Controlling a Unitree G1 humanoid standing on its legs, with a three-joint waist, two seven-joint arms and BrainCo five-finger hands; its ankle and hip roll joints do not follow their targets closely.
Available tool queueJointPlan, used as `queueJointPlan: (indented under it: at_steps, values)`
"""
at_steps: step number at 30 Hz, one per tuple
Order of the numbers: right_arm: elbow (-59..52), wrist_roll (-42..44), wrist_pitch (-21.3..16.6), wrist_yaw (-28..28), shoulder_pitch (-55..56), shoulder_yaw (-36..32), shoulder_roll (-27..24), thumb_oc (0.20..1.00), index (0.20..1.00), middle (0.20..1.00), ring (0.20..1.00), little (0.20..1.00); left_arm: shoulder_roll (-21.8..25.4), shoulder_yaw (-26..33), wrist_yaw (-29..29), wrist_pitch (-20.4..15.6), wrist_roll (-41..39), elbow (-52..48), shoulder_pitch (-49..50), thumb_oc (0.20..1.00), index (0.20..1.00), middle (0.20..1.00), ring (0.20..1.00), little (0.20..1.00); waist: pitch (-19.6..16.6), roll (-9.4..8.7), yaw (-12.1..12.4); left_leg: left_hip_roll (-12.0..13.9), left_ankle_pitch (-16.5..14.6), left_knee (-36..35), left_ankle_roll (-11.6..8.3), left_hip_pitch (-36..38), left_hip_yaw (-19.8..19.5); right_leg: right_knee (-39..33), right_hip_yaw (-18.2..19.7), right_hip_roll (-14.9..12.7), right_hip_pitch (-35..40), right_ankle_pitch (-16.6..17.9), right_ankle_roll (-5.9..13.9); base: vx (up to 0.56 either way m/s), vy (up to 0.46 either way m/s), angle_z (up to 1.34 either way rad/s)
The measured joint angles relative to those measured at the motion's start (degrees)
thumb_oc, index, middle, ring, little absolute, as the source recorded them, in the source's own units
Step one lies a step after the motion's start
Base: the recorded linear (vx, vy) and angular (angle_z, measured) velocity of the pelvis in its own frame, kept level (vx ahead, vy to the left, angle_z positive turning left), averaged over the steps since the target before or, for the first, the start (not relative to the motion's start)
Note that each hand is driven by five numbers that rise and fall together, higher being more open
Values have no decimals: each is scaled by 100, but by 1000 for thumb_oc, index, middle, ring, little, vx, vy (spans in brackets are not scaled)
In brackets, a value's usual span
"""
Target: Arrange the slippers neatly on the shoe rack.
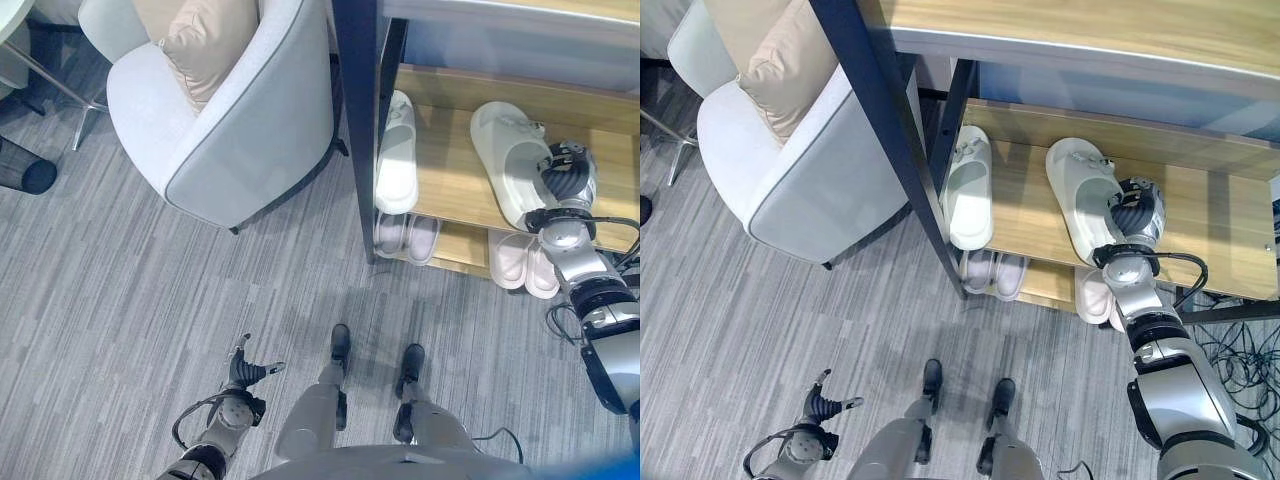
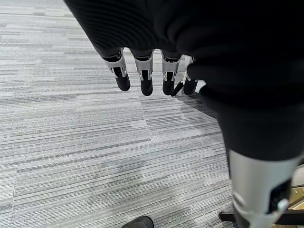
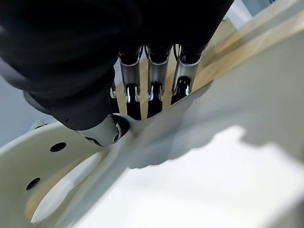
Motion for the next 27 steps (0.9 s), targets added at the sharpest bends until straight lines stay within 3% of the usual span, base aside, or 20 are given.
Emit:
queueJointPlan:
  at_steps: [5,13,15,17,27]
  values:
    - [-39,-125,3,-1,-20,0,61,200,200,200,200,200,-2,1,11,6,-4,0,-47,1000,1000,1000,1000,1000,-29,-49,-1,1,3,9,-1,1,0,0,0,1,3,2,1,0,0,0]
    - [-66,-93,104,-347,-15,-454,727,200,200,200,200,200,-3,6,84,111,-45,8,-91,1000,1000,1000,1000,1000,-51,-91,-16,1,6,9,3,143,27,-1,17,-1,134,15,4,-8,18,-1]
    - [-288,126,127,-487,50,-644,1374,200,200,200,200,200,-52,5,83,141,-65,23,-87,1000,1000,1000,1000,1000,-68,-122,-94,1,6,8,3,152,53,0,41,-3,133,28,4,-11,52,-4]
    - [-413,135,128,-487,127,-637,1649,200,200,200,200,200,-105,6,72,153,-67,27,-171,1000,1000,1000,1000,1000,-69,-124,-43,-3,6,8,3,151,48,0,36,-7,133,30,3,-4,53,1]
    - [-515,341,129,-525,160,-639,1749,200,200,200,200,200,-76,10,75,257,-232,84,-233,1000,1000,1000,1000,1000,-134,-235,-29,-18,5,5,4,145,50,0,37,-23,125,30,6,7,20,0]
